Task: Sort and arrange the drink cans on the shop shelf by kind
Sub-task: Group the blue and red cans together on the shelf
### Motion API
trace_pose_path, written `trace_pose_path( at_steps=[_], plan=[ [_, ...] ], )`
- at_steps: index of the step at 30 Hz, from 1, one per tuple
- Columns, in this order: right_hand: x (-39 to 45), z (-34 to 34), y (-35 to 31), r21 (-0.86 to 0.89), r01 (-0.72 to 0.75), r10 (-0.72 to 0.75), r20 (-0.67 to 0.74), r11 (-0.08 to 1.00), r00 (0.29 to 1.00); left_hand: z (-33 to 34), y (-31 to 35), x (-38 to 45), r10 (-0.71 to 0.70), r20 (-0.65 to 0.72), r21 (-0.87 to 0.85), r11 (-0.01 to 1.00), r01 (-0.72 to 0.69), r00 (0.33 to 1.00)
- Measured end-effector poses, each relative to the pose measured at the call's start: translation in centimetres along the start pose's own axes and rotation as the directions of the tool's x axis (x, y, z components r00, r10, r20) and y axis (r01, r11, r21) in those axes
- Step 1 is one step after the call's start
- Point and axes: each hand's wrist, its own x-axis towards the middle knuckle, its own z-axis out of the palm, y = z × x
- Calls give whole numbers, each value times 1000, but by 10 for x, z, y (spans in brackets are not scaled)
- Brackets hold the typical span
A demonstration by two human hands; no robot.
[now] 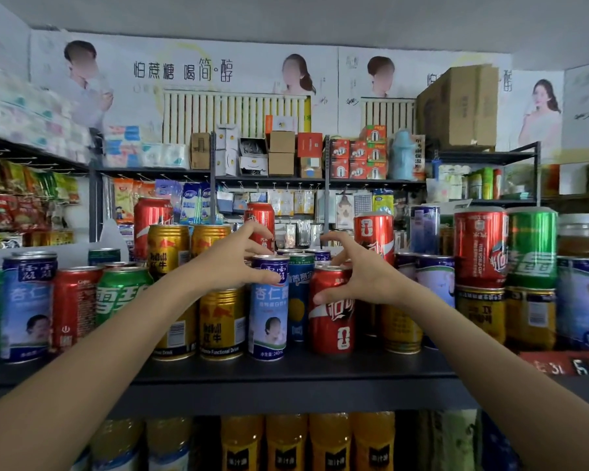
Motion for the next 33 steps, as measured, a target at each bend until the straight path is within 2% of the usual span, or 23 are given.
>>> trace_pose_path(
  at_steps=[4, 8, 11, 13, 15, 18, 20, 22, 25, 27, 29, 33],
  plan=[
    [5, 13, -11, -23, 13, -14, -42, 1000, 999, 5, -2, 7, 14, 13, -44, 999, -13, 1000],
    [3, 5, -16, -52, -35, 36, 15, 998, 999, 4, -1, 11, 44, 69, 19, 999, -46, 997],
    [-4, -34, -11, -67, -33, 17, -222, 997, 975, 2, 11, 10, 154, -56, 36, 988, -152, 986],
    [-11, -62, 0, -153, -56, 13, -269, 987, 963, 8, 23, 11, 236, -144, 97, 970, -223, 961],
    [-19, -80, 14, -324, -79, 43, -118, 943, 992, 21, 36, 14, 283, -127, 197, 946, -255, 951],
    [-33, -81, 26, -463, -41, 126, 155, 886, 980, 44, 51, 19, 250, 20, 403, 884, -236, 968],
    [-33, -78, 28, -501, 9, 123, 231, 865, 965, 57, 55, 22, 188, 71, 548, 813, -196, 980],
    [-28, -76, 33, -578, 48, 155, 296, 815, 942, 65, 58, 23, 142, 45, 605, 784, -140, 989],
    [-19, -69, 44, -692, 143, 150, 344, 707, 927, 69, 60, 23, 114, -4, 615, 784, -88, 994],
    [-20, -65, 48, -710, 196, 108, 359, 677, 927, 68, 63, 22, 95, 2, 609, 789, -76, 995],
    [-23, -66, 47, -676, 214, 41, 340, 706, 939, 64, 66, 20, 59, 21, 578, 814, -60, 998],
    [-13, -64, 33, -467, 272, -176, 239, 841, 955, 50, 72, 14, -2, 59, 568, 822, -32, 998]
  ],
)
